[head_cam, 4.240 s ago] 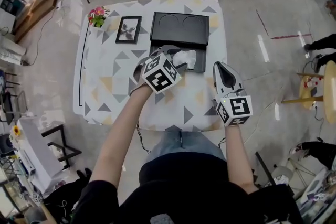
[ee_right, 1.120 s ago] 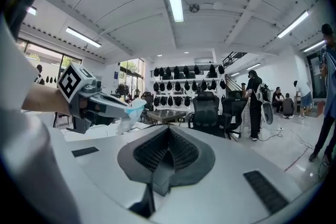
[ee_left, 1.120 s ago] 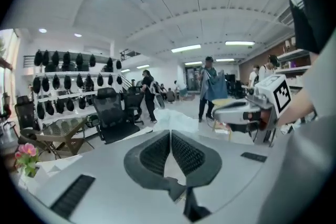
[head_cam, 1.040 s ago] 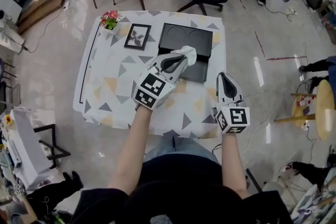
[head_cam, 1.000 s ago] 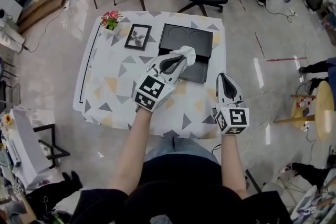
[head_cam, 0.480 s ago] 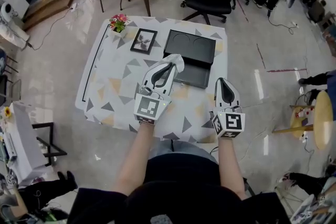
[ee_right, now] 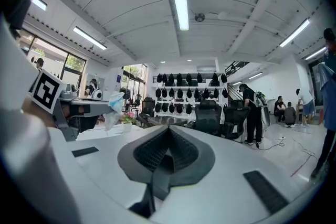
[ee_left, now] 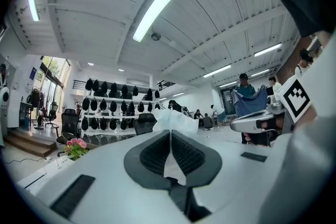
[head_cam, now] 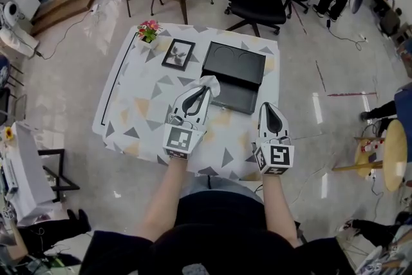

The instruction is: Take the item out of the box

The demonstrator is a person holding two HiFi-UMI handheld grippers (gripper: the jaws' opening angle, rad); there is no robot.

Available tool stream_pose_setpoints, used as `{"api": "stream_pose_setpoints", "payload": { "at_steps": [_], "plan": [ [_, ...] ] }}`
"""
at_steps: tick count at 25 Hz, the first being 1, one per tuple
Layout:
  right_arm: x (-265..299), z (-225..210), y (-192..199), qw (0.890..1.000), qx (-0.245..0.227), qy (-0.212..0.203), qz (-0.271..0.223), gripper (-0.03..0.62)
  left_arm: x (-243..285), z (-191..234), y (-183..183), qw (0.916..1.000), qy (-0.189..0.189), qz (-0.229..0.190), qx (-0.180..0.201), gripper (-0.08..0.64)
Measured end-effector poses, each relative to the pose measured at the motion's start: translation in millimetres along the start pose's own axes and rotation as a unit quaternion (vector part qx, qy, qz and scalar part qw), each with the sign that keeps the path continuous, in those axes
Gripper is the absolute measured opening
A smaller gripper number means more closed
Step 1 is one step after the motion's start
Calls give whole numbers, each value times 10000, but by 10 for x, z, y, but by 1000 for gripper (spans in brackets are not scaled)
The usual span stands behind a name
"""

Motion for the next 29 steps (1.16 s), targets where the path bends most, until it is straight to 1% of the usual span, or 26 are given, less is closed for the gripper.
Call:
{"api": "stream_pose_setpoints", "payload": {
  "at_steps": [9,15,18,22,29],
  "plan": [
    [29,27,-96,9999,-80,45,-63,2,-4,-30,18,10000,9,44,-47,26],
    [65,29,-38,9998,-125,-120,-59,2,-4,8,36,9999,-20,74,-93,26],
    [76,53,-63,9999,-74,-68,-35,2,-4,18,51,9999,-17,71,-105,26],
    [109,56,-46,9998,-126,-158,-35,2,0,32,72,9997,44,225,-54,26],
    [122,73,-37,9998,-97,-150,12,2,7,56,114,9996,64,285,-61,26]
  ]
}}
Point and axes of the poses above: the fingertips, and each gripper's own axes: x forward along the fingers, z to its left, y out of its underside, the point moved 9 cm from there along -x, backward along the fingers, and after that the axes turned 11 degrees about -z, right-handed, at the moved point
